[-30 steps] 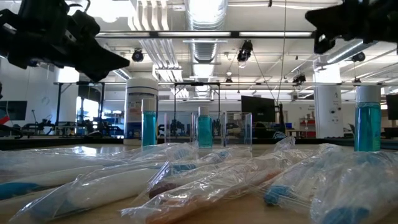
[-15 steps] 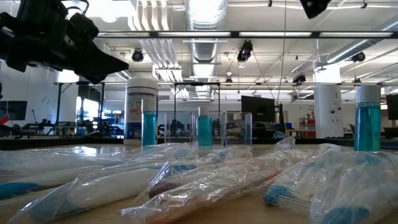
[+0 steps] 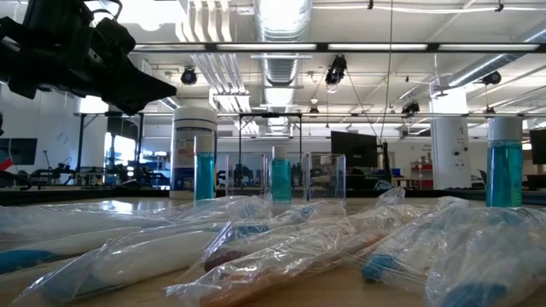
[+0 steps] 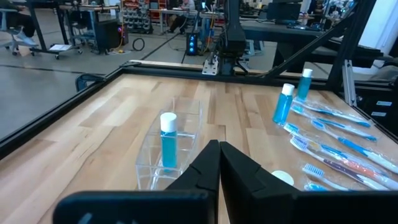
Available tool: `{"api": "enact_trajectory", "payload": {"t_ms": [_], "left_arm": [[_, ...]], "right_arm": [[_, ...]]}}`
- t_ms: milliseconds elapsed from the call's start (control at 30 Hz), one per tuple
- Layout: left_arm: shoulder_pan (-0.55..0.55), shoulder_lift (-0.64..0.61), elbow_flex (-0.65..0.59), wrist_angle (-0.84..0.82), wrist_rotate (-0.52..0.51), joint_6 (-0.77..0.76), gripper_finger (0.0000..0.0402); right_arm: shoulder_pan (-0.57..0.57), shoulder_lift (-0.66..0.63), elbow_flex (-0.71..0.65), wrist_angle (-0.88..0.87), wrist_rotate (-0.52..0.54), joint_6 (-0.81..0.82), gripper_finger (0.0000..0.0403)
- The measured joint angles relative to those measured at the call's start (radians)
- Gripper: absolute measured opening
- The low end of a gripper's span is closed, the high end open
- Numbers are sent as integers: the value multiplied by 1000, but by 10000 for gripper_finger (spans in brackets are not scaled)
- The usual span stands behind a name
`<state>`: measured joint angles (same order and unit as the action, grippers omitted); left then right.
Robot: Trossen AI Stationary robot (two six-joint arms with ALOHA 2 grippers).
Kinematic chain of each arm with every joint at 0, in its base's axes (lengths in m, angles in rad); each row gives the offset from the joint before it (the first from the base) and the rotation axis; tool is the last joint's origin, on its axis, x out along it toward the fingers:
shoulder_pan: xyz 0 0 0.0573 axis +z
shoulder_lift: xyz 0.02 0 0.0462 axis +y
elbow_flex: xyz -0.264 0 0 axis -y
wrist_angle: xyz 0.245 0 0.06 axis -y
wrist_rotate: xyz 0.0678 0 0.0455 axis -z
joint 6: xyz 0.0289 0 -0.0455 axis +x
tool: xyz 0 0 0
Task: Pick & Place toothbrushing station
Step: Put the blue mouthwash into the transparent bin organizer
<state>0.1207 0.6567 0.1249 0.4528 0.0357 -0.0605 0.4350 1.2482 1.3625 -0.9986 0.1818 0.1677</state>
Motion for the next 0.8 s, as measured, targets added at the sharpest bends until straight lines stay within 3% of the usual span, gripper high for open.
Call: {"api": "enact_trajectory", "payload": {"t_ms": [533,667,800], "left_arm": [[0,0,0,-6,8,2,16],[0,0,0,-6,8,1,16],[0,0,0,-6,11,1,17]], "right_arm": [[76,214,13,-68,-99,41,17],[76,245,13,-61,-116,87,52],[76,253,12,-53,-130,120,113]]}}
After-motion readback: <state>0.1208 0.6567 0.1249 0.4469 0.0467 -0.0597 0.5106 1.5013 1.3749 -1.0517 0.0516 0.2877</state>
